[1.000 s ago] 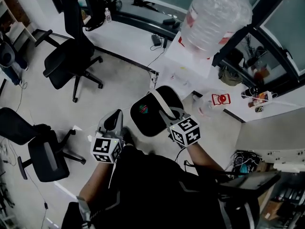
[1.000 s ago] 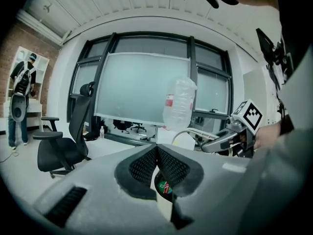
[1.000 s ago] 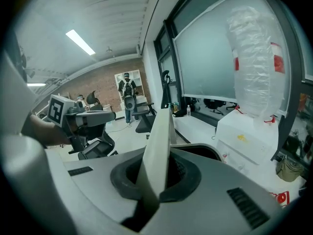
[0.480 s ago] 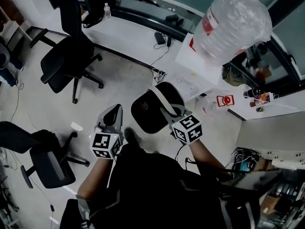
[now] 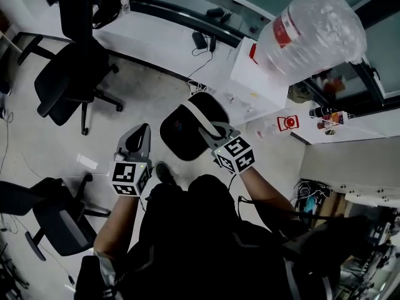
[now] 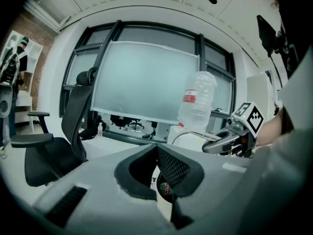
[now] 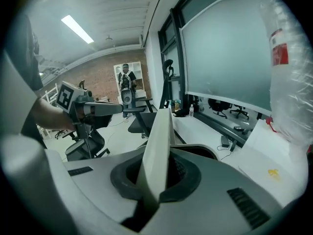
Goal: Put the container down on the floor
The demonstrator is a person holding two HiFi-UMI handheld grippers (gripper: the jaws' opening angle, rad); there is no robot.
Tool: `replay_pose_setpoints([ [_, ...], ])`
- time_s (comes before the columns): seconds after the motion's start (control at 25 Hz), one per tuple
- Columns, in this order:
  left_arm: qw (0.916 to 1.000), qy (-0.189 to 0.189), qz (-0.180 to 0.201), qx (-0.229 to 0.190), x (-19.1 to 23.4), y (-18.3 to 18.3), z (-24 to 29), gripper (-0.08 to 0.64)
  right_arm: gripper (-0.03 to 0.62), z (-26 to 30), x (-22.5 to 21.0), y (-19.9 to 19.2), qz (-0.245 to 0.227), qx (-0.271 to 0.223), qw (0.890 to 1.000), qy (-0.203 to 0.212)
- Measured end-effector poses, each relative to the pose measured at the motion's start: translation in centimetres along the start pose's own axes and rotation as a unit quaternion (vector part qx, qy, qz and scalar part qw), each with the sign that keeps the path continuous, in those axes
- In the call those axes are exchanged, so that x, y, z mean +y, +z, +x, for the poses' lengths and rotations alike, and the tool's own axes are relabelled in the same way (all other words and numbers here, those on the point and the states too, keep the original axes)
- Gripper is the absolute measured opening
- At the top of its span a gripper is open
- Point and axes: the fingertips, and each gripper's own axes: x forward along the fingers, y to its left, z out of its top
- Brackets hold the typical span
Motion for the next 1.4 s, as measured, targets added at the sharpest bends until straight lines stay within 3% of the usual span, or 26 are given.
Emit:
replay_pose_setpoints([
  [0.48, 0.9988, 0.027, -0.032, 0.024, 4.3, -3.5, 5.9, 0.006, 0.009, 9.1, -4.4, -1.6, -0.019, 0.021, 0.999, 0.036],
  [0.72, 0.9965, 0.057, -0.006, 0.061, 6.2, -6.6, 9.7, 0.006, 0.009, 13.5, -6.5, -4.1, -0.047, 0.042, 0.995, 0.072],
  [1.04, 0.9917, 0.083, -0.055, 0.080, 7.7, -11.4, 14.3, 0.006, 0.009, 19.3, -9.5, -7.5, -0.044, 0.057, 0.993, 0.088],
  [1.4, 0.9869, 0.097, -0.086, 0.097, 9.2, -16.7, 17.8, 0.006, 0.009, 24.0, -11.5, -11.1, -0.033, 0.077, 0.992, 0.093],
])
